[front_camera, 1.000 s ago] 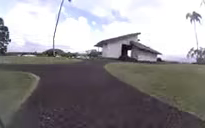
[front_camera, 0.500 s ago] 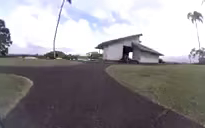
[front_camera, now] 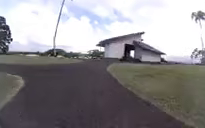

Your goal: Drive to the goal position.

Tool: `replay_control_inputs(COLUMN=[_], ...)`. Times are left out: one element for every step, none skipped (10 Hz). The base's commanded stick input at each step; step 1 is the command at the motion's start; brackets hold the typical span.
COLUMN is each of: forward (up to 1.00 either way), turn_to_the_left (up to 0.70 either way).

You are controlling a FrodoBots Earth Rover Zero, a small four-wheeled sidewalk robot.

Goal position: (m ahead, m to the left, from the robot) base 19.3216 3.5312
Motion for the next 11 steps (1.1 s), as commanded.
replay_control_inputs(forward=[0.85,0.85,0.85,0.85,0.85,0.85,0.85,0.85,0.85,0.85,0.85], turn_to_the_left=[0.00,0.00,0.00,0.00,0.00,0.00,0.00,0.00,0.00,0.00,0.00])
